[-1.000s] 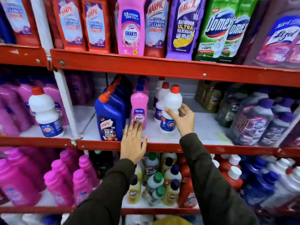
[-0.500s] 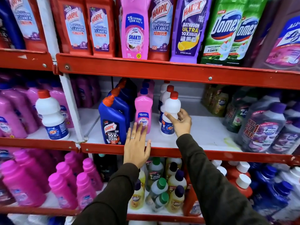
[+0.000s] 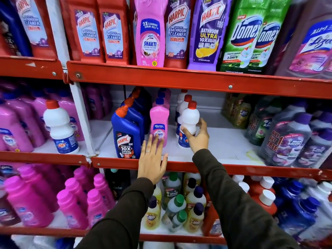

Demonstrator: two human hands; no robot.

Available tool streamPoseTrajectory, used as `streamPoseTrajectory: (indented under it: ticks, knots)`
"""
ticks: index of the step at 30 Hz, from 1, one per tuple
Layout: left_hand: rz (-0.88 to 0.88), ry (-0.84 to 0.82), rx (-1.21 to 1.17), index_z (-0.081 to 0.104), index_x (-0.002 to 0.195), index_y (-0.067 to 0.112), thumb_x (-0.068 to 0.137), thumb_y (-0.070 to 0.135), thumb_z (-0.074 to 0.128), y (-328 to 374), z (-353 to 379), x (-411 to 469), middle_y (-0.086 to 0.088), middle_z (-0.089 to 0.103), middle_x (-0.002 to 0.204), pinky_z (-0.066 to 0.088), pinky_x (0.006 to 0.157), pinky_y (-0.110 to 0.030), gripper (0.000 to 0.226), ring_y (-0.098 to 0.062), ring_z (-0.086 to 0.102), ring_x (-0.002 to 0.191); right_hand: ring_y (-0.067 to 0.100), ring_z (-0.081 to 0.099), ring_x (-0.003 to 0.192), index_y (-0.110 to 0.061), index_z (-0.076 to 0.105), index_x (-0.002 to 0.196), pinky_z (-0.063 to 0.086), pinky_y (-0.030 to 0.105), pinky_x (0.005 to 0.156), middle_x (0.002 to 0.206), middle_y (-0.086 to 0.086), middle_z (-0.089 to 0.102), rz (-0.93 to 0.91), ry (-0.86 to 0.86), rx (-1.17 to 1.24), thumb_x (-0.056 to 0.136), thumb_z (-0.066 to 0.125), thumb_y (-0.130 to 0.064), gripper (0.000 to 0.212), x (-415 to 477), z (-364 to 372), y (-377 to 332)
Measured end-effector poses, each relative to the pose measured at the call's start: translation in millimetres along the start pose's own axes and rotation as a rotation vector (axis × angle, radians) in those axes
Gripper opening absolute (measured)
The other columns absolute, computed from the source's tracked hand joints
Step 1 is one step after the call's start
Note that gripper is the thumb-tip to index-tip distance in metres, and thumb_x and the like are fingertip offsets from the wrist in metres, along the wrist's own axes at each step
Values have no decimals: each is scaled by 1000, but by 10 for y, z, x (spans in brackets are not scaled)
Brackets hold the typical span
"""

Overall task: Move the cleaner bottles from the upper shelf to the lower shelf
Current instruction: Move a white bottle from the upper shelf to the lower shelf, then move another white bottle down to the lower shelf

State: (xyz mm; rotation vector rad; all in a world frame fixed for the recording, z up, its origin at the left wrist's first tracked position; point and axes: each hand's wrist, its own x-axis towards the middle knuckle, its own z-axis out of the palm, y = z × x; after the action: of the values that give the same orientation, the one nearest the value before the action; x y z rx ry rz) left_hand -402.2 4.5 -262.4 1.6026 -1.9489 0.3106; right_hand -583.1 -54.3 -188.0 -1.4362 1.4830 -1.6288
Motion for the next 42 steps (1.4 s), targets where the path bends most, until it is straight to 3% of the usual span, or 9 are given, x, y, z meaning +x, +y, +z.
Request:
streamPoseTrajectory:
  ticks: [4, 8, 12, 16, 26, 31, 36, 39, 42]
  knots:
    - [18, -77, -54, 17, 165, 16, 105, 44, 35, 16, -103, 2, -7, 12, 175, -1, 133, -48, 69, -24, 0, 163, 33, 31, 150, -13, 26, 157, 33, 56, 120, 163, 14, 32, -205, 67, -334, 93, 68, -38, 80, -214, -87, 12]
    - [74, -37, -190, 22, 164, 19, 104, 39, 38, 23, -252, -107, -5, 23, 173, 12, 132, -51, 65, -22, 10, 163, 34, 12, 157, -15, 23, 158, 14, 59, 125, 168, 12, 22, -345, 91, -591, 96, 58, -37, 75, -482, -96, 1]
    - [150, 26, -183, 22, 164, 20, 105, 37, 38, -59, -388, -299, -4, 24, 173, 8, 133, -47, 63, -21, 9, 162, 33, 4, 158, -17, 18, 160, 3, 56, 127, 170, 10, 16, -411, 76, -649, 99, 52, -42, 74, -761, 15, -76]
    - [193, 49, -157, 22, 163, 22, 104, 36, 39, -326, -587, -521, -4, 22, 173, -3, 133, -38, 63, -24, 5, 163, 31, 2, 158, -15, 16, 160, 3, 56, 127, 171, 7, 12, -433, 76, -654, 100, 49, -46, 75, -1034, 236, -240]
    - [100, 139, -145, 26, 162, 21, 103, 34, 42, -1390, -1137, -875, -4, 17, 174, -4, 133, -45, 63, -23, 2, 163, 31, 3, 159, -18, 18, 160, 5, 56, 127, 170, 9, 15, -604, 57, -672, 100, 47, -46, 73, -1720, 1075, -668]
    - [-26, 149, -104, 26, 162, 21, 103, 38, 39, -2053, -1279, -1005, -4, 17, 174, 0, 133, -50, 63, -22, 2, 163, 27, 12, 158, -14, 27, 158, 14, 49, 128, 169, 8, 21, -692, -56, -534, 100, 54, -34, 68, -1968, 1646, -917]
    - [-171, 130, -91, 29, 161, 12, 103, 45, 31, -2667, -1375, -1060, -11, 24, 172, 5, 132, -53, 66, -28, 13, 162, 19, 34, 148, -12, 31, 155, 21, 20, 121, 160, 8, 36, -663, -195, -395, 100, 54, -36, 65, -2093, 2191, -1166]
    - [-244, 98, -68, 29, 161, 9, 102, 52, 25, -2955, -1423, -1005, -14, 24, 171, 8, 131, -55, 73, -31, 14, 161, 18, 38, 145, -14, 25, 157, 35, 29, 117, 159, 9, 34, -572, -323, -316, 101, 52, -39, 67, -2110, 2501, -1295]
    - [-253, 19, -43, 28, 161, 7, 98, 68, 11, -3197, -1447, -937, -16, 24, 171, 4, 132, -52, 89, -32, 11, 162, 22, 37, 147, -12, 23, 159, 33, 32, 118, 162, 10, 32, -485, -454, -290, 101, 53, -38, 70, -2054, 2813, -1402]
